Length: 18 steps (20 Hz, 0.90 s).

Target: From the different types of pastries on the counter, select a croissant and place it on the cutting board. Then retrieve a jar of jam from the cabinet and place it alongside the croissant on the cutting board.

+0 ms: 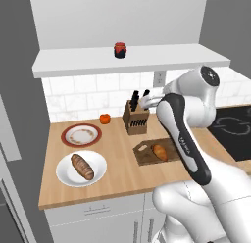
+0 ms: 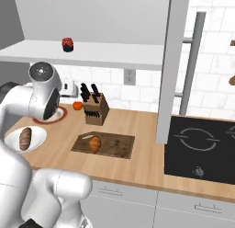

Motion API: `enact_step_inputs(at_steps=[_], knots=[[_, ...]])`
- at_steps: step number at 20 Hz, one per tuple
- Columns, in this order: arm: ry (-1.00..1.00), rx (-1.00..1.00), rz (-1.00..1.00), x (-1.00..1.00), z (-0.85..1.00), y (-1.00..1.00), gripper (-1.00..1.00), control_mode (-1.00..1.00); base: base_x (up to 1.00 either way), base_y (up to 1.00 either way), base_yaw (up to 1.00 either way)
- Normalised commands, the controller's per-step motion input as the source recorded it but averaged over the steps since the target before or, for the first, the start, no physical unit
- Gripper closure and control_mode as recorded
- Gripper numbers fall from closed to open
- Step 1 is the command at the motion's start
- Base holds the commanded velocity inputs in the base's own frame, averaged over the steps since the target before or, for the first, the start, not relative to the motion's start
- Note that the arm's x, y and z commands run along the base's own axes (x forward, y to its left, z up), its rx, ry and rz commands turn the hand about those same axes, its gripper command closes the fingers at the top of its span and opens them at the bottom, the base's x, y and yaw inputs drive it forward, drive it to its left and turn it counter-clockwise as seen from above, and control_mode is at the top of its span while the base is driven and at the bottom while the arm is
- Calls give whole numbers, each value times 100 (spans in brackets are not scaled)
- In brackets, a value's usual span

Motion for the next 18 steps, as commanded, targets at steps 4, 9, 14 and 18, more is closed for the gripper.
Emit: enact_step_inputs(at_steps=[4,9,14,18], knots=[[-13,0,1,-24,85,3,-100,-100,0,0,0],[-8,0,0,-40,63,0,-100,-100,0,0,0],[-8,0,0,0,50,9,-100,-100,0,0,0],[-8,0,0,0,61,11,-100,-100,0,0,0]])
